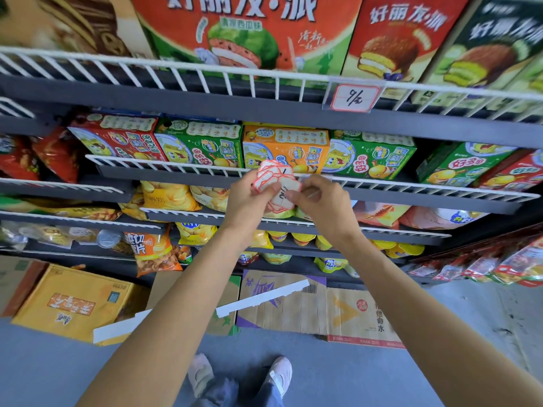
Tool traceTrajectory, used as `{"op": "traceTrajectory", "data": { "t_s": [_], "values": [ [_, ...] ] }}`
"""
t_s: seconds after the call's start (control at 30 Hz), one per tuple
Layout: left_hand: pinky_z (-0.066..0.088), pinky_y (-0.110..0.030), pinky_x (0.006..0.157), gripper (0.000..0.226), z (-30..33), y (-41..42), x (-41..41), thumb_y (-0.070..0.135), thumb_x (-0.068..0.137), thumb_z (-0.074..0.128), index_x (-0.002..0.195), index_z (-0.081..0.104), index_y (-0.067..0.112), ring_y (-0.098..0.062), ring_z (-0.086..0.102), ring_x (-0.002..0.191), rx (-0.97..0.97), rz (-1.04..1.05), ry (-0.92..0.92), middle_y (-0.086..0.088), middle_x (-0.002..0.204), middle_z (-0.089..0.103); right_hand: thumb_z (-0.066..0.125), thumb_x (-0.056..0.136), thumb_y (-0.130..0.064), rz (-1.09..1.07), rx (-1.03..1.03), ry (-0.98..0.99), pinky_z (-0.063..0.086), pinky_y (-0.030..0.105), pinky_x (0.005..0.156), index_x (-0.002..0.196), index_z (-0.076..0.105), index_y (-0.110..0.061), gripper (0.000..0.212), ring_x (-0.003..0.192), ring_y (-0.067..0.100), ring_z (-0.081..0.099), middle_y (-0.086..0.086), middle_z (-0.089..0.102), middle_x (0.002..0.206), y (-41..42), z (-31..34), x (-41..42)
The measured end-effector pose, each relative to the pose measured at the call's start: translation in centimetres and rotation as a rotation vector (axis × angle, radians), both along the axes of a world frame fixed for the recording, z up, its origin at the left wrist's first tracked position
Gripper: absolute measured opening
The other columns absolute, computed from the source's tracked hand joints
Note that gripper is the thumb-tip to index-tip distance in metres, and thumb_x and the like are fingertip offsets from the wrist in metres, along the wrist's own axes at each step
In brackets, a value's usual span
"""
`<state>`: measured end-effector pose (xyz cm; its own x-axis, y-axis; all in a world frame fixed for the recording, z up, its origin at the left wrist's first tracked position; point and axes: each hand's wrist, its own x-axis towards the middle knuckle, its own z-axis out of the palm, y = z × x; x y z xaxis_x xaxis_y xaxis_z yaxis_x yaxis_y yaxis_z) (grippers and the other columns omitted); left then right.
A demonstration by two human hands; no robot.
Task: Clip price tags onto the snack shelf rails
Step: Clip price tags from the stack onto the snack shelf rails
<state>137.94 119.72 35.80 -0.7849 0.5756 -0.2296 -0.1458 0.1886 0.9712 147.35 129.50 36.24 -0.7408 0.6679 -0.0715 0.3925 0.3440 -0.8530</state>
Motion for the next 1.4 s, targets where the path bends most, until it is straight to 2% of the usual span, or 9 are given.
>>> {"op": "traceTrajectory", "data": {
  "t_s": [0.13, 0.43, 0.6, 0.73, 0.87, 1.03, 1.2, 1.33, 1.4],
  "values": [
    [0.054, -0.032, 0.079, 0.017, 1.2, -2.6, -1.3, 0.012, 0.09, 0.06, 0.094, 0.061, 0.028, -0.016, 0.066, 0.088, 0.053, 0.04, -0.051, 0.004, 0.092, 0.069, 0.075, 0.077, -0.017, 0.0, -0.093, 0.067, 0.038, 0.017, 0.053, 0.064, 0.056, -0.014, 0.023, 0.052, 0.009, 0.049, -0.002, 0.055, 0.056, -1.8, 1.0, -2.5],
    [0.055, -0.038, 0.087, 0.015, 2.2, -13.9, -8.7, 0.011, 0.09, 0.06, 0.102, 0.063, 0.02, -0.017, 0.066, 0.09, 0.071, 0.193, -0.087, 0.0, 0.095, 0.069, 0.068, 0.083, -0.013, 0.184, -0.05, 0.048, 0.046, 0.015, 0.054, 0.072, 0.065, -0.002, 0.016, 0.048, -0.002, 0.058, -0.002, 0.062, 0.057, -11.6, 2.0, -11.2],
    [0.054, -0.038, 0.087, 0.016, 2.1, -22.4, -15.1, 0.007, 0.089, 0.059, 0.098, 0.063, 0.02, -0.019, 0.066, 0.092, 0.06, 0.205, -0.054, 0.0, 0.093, 0.068, 0.062, 0.088, -0.011, 0.248, -0.044, -0.009, 0.055, 0.033, 0.059, 0.065, 0.058, -0.006, 0.024, 0.058, 0.015, 0.068, 0.0, 0.057, 0.055, -19.7, 2.5, -17.7],
    [0.053, -0.033, 0.079, 0.014, 1.7, -28.3, -19.9, 0.007, 0.09, 0.058, 0.099, 0.061, 0.017, -0.021, 0.065, 0.088, -0.004, 0.14, 0.039, -0.005, 0.094, 0.068, 0.064, 0.087, -0.011, 0.17, -0.026, 0.011, 0.049, 0.021, 0.043, 0.085, 0.062, 0.003, 0.014, 0.045, 0.002, 0.059, 0.004, 0.057, 0.068, -25.9, 2.1, -22.0],
    [0.055, -0.04, 0.084, 0.017, 0.7, -33.0, -23.7, 0.009, 0.09, 0.059, 0.097, 0.061, 0.024, -0.024, 0.066, 0.093, -0.051, 0.133, 0.063, -0.005, 0.097, 0.069, 0.072, 0.08, -0.016, 0.094, -0.002, -0.005, 0.042, 0.015, 0.052, 0.089, 0.066, -0.009, 0.013, 0.062, 0.011, 0.058, -0.006, 0.058, 0.069, -30.3, 1.6, -25.7],
    [0.052, -0.031, 0.067, 0.018, -0.3, -36.2, -27.1, 0.005, 0.092, 0.054, 0.108, 0.058, 0.014, -0.024, 0.064, 0.09, -0.055, 0.15, 0.022, -0.009, 0.101, 0.065, 0.073, 0.079, -0.015, 0.09, -0.056, -0.06, 0.041, 0.021, 0.054, 0.076, 0.059, -0.016, 0.014, 0.054, 0.009, 0.052, -0.004, 0.055, 0.061, -33.8, 0.1, -29.6],
    [0.051, -0.012, 0.064, 0.027, -1.3, -39.5, -30.8, 0.009, 0.093, 0.053, 0.12, 0.054, 0.013, -0.008, 0.06, 0.086, -0.062, 0.242, -0.035, -0.003, 0.105, 0.061, 0.069, 0.082, -0.014, 0.124, -0.122, -0.109, 0.034, 0.008, 0.039, 0.083, 0.063, -0.009, 0.007, 0.035, -0.002, 0.05, -0.001, 0.059, 0.057, -36.5, -0.6, -34.4],
    [0.053, -0.036, 0.08, 0.021, -2.3, -42.4, -34.3, 0.005, 0.092, 0.054, 0.112, 0.055, 0.012, -0.022, 0.062, 0.094, -0.037, 0.301, -0.041, -0.012, 0.107, 0.062, 0.066, 0.084, -0.011, 0.169, -0.16, -0.102, 0.04, 0.011, 0.042, 0.084, 0.063, -0.007, 0.005, 0.036, -0.001, 0.052, 0.002, 0.06, 0.058, -38.9, -1.0, -38.2],
    [0.051, -0.035, 0.079, 0.022, -2.9, -43.9, -36.0, 0.005, 0.092, 0.055, 0.113, 0.054, 0.007, -0.024, 0.06, 0.094, -0.038, 0.354, -0.054, -0.012, 0.105, 0.06, 0.064, 0.086, -0.01, 0.181, -0.188, -0.103, 0.048, 0.017, 0.049, 0.085, 0.062, -0.006, 0.004, 0.04, 0.0, 0.056, 0.006, 0.064, 0.064, -40.4, -1.3, -40.0]
  ]
}}
